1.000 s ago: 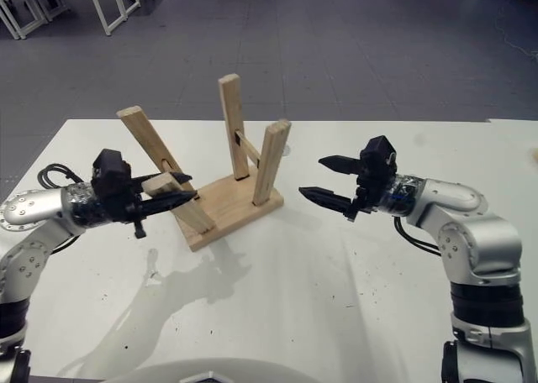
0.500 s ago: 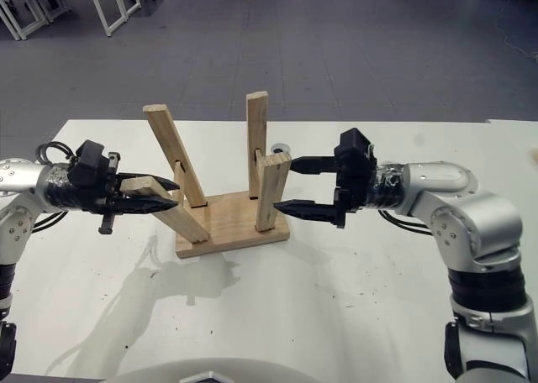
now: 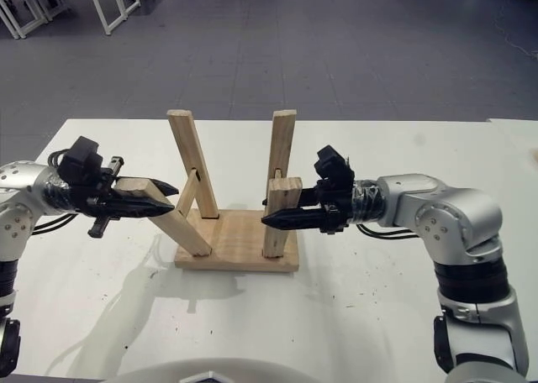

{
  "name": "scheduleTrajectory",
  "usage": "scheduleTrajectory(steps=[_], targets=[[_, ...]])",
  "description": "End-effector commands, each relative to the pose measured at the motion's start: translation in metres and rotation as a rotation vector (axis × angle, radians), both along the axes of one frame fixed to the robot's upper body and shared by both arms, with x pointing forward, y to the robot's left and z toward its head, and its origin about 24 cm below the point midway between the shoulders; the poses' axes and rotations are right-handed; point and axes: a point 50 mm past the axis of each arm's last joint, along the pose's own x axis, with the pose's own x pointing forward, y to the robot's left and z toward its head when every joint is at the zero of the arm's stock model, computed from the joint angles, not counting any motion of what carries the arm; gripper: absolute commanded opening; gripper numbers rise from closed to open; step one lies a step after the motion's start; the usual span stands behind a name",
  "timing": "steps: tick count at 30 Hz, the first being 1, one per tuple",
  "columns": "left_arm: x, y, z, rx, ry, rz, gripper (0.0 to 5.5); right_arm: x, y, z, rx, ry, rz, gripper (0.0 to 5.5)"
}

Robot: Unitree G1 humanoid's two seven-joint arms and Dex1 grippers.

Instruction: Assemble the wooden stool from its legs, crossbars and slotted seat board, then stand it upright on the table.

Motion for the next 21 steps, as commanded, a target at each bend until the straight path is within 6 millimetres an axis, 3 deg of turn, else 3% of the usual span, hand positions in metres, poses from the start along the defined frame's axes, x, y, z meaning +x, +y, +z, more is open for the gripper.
scheduleTrajectory(steps=[1, 3, 6, 8, 11, 15, 18, 21], targets=[[-0.016, 0.005, -0.004, -0.015, 0.227, -0.043, 1.29, -0.016, -0.003, 0.007, 0.063, 0.166, 0.026, 1.74], [-0.021, 0.01, -0.005, -0.017, 0.4, -0.023, 1.29, -0.013, -0.01, 0.009, 0.111, 0.301, -0.013, 1.7], [-0.01, 0.015, -0.002, -0.09, 0.676, 0.037, 1.29, 0.012, -0.017, 0.004, 0.138, 0.473, -0.151, 1.7], [0.006, 0.014, 0.004, -0.086, 0.596, 0.211, 1.29, 0.026, -0.019, 0.001, 0.083, 0.51, -0.249, 1.7], [0.026, 0.011, 0.003, -0.05, 0.688, 0.298, 1.29, 0.033, -0.013, -0.004, -0.018, 0.631, -0.215, 1.7], [0.041, 0.002, -0.001, -0.064, 0.825, 0.275, 2.01, 0.049, -0.009, -0.002, 0.037, 0.72, -0.21, 2.5], [0.058, 0.007, -0.002, -0.133, 0.855, 0.361, 2.55, 0.06, -0.013, -0.006, 0.073, 0.734, -0.294, 3.16], [0.062, 0.013, -0.008, -0.146, 0.881, 0.418, 2.98, 0.062, -0.021, -0.014, 0.061, 0.718, -0.383, 3.33]])
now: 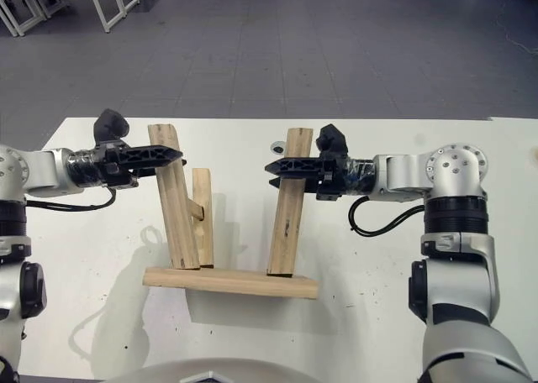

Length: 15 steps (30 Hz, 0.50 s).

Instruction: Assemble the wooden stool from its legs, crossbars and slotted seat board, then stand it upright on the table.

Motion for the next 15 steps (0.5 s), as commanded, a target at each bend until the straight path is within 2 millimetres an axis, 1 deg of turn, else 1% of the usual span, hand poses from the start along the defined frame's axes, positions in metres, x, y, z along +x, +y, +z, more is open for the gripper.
scheduleTrajectory(steps=[1, 4, 6, 8, 10, 13, 15], targets=[[0.006, 0.007, 0.0, 0.029, -0.009, 0.075, 3.1, 0.005, -0.012, -0.006, -0.065, -0.025, -0.105, 3.33], [0.012, 0.019, -0.002, 0.009, -0.021, 0.16, 3.15, 0.008, -0.028, -0.009, -0.085, -0.041, -0.196, 3.33], [0.017, 0.026, -0.013, 0.044, -0.017, 0.234, 3.15, 0.009, -0.033, -0.008, -0.087, -0.059, -0.228, 3.33], [0.02, 0.034, -0.027, 0.111, -0.01, 0.291, 3.15, 0.009, -0.035, -0.007, -0.086, -0.075, -0.238, 3.33], [0.022, 0.042, -0.035, 0.155, -0.006, 0.33, 3.15, 0.008, -0.037, -0.006, -0.086, -0.09, -0.239, 3.33], [0.021, 0.065, -0.032, 0.125, -0.035, 0.414, 3.15, 0.002, -0.042, -0.009, -0.098, -0.101, -0.24, 3.33], [0.013, 0.082, -0.014, 0.058, -0.087, 0.444, 3.15, -0.006, -0.05, -0.015, -0.133, -0.109, -0.243, 3.33]])
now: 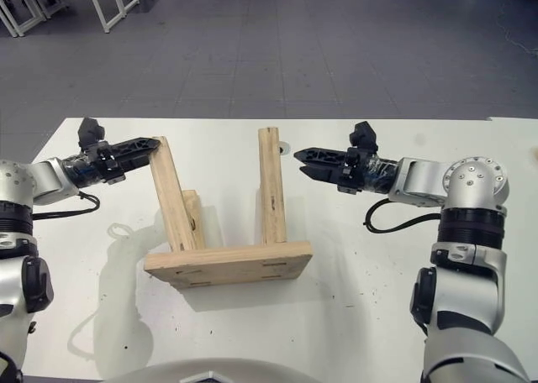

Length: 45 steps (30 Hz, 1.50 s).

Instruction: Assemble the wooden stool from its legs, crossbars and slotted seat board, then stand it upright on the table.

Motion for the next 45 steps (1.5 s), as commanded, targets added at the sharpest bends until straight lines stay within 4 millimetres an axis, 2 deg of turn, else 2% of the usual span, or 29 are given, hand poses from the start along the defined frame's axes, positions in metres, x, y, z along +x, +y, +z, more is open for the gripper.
scheduleTrajectory(steps=[1, 3, 5, 8, 11, 14, 17, 24, 31, 37, 38, 40, 43, 45], targets=[[-0.019, 0.038, 0.031, -0.042, -0.11, 0.043, 3.15, -0.016, -0.02, -0.008, -0.083, -0.043, -0.028, 3.33], [-0.042, 0.042, 0.038, -0.008, -0.163, -0.044, 3.15, -0.027, -0.032, -0.009, -0.112, -0.133, -0.036, 3.33], [-0.069, 0.042, 0.036, 0.078, -0.205, -0.114, 3.15, -0.04, -0.038, -0.018, -0.205, -0.188, 0.002, 3.33], [-0.117, 0.035, 0.006, 0.398, -0.294, -0.303, 3.15, -0.066, -0.043, -0.031, -0.375, -0.327, 0.183, 3.33], [-0.139, 0.029, -0.016, 0.571, -0.414, -0.46, 3.15, -0.075, -0.046, -0.032, -0.451, -0.445, 0.333, 3.33], [-0.149, 0.019, -0.031, 0.677, -0.477, -0.6, 3.15, -0.078, -0.045, -0.035, -0.509, -0.526, 0.47, 3.33], [-0.152, 0.003, -0.036, 0.68, -0.531, -0.693, 3.15, -0.076, -0.037, -0.038, -0.516, -0.569, 0.541, 3.33], [-0.133, -0.029, -0.045, 0.668, -0.603, -0.672, 3.15, -0.073, -0.005, -0.046, -0.457, -0.629, 0.609, 3.33], [-0.124, -0.042, -0.05, 0.653, -0.61, -0.647, 3.15, -0.062, 0.028, -0.051, -0.438, -0.719, 0.616, 3.33], [-0.106, -0.043, -0.039, 0.549, -0.54, -0.517, 2.06, -0.07, 0.022, -0.054, -0.395, -0.563, 0.595, 2.06], [-0.105, -0.043, -0.037, 0.515, -0.522, -0.505, 2.03, -0.07, 0.022, -0.052, -0.393, -0.548, 0.582, 2.02], [-0.105, -0.044, -0.032, 0.449, -0.468, -0.505, 2.03, -0.066, 0.022, -0.046, -0.374, -0.53, 0.54, 1.94], [-0.105, -0.047, -0.009, 0.297, -0.405, -0.517, 2.01, -0.059, 0.027, -0.014, -0.266, -0.522, 0.464, 1.91], [-0.104, -0.048, 0.008, 0.3, -0.397, -0.52, 2.01, -0.062, 0.035, 0.01, -0.227, -0.535, 0.478, 1.91]])
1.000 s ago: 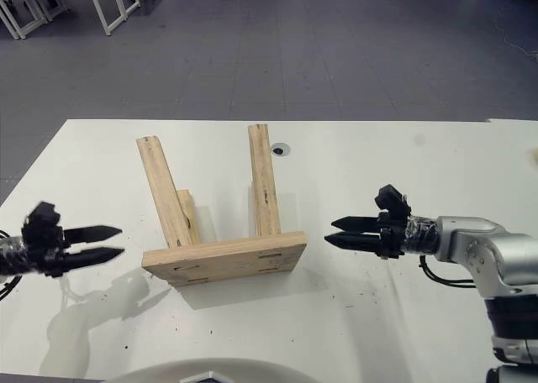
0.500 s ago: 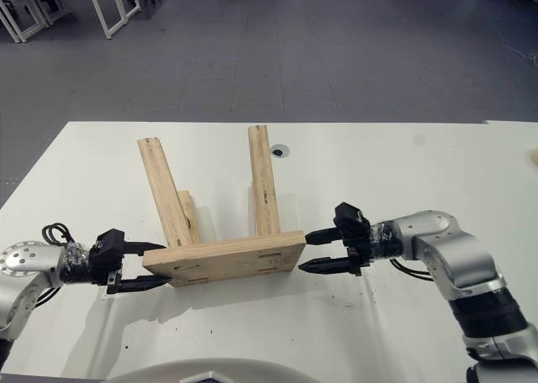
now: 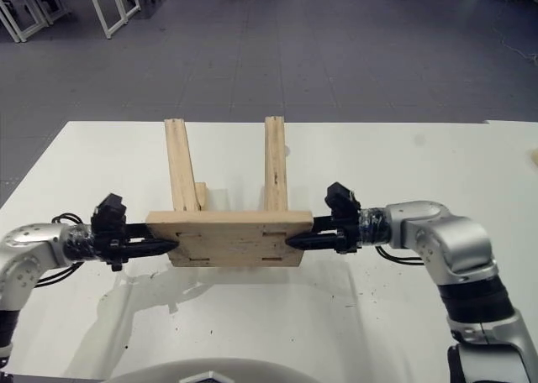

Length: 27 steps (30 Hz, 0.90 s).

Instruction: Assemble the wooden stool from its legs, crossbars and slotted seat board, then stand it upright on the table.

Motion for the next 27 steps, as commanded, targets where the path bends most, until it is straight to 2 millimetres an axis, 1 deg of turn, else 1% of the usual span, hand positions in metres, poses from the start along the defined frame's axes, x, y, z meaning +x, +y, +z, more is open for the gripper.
scheduleTrajectory(steps=[1, 2, 3, 5, 6, 7, 9, 10, 11, 12, 14, 17, 19, 23, 27], targets=[[0.001, -0.011, 0.029, -0.031, 0.033, -0.039, 2.01, -0.003, 0.019, 0.041, 0.102, 0.035, 0.042, 1.91], [0.001, -0.012, 0.034, -0.031, 0.053, -0.045, 2.01, -0.004, 0.022, 0.049, 0.126, 0.023, 0.038, 1.91], [-0.001, -0.014, 0.039, -0.043, 0.106, -0.071, 2.01, -0.005, 0.023, 0.054, 0.111, 0.04, 0.009, 1.91], [-0.009, -0.016, 0.046, -0.067, 0.255, -0.162, 2.01, -0.007, 0.022, 0.059, 0.079, 0.104, -0.014, 1.91], [-0.014, -0.017, 0.049, -0.08, 0.334, -0.207, 2.01, -0.008, 0.021, 0.061, 0.083, 0.158, 0.013, 1.91], [-0.017, -0.016, 0.057, -0.13, 0.405, -0.258, 2.01, -0.01, 0.017, 0.063, 0.101, 0.255, 0.073, 1.91], [-0.017, -0.013, 0.073, -0.23, 0.509, -0.338, 2.01, -0.01, 0.009, 0.07, 0.175, 0.46, 0.165, 1.91], [-0.012, -0.011, 0.079, -0.265, 0.544, -0.348, 2.01, 0.0, 0.005, 0.074, 0.267, 0.58, 0.17, 1.91], [-0.005, -0.008, 0.082, -0.292, 0.561, -0.332, 2.01, 0.012, 0.002, 0.077, 0.346, 0.645, 0.14, 1.91], [0.002, -0.007, 0.084, -0.31, 0.57, -0.311, 2.01, 0.017, 0.001, 0.078, 0.371, 0.696, 0.125, 1.91], [0.014, -0.005, 0.083, -0.324, 0.585, -0.254, 2.01, 0.016, 0.003, 0.078, 0.333, 0.753, 0.127, 1.91], [0.029, -0.005, 0.078, -0.328, 0.608, -0.173, 2.47, 0.026, 0.005, 0.08, 0.363, 0.826, 0.118, 1.91], [0.038, -0.006, 0.075, -0.335, 0.624, -0.128, 2.93, 0.034, 0.005, 0.078, 0.37, 0.863, 0.081, 1.91], [0.06, -0.005, 0.07, -0.362, 0.664, -0.024, 3.56, 0.059, 0.003, 0.063, 0.412, 0.953, -0.086, 1.91], [0.086, -0.003, 0.067, -0.441, 0.684, 0.112, 4.33, 0.082, 0.009, 0.052, 0.465, 1.018, -0.244, 1.91]])
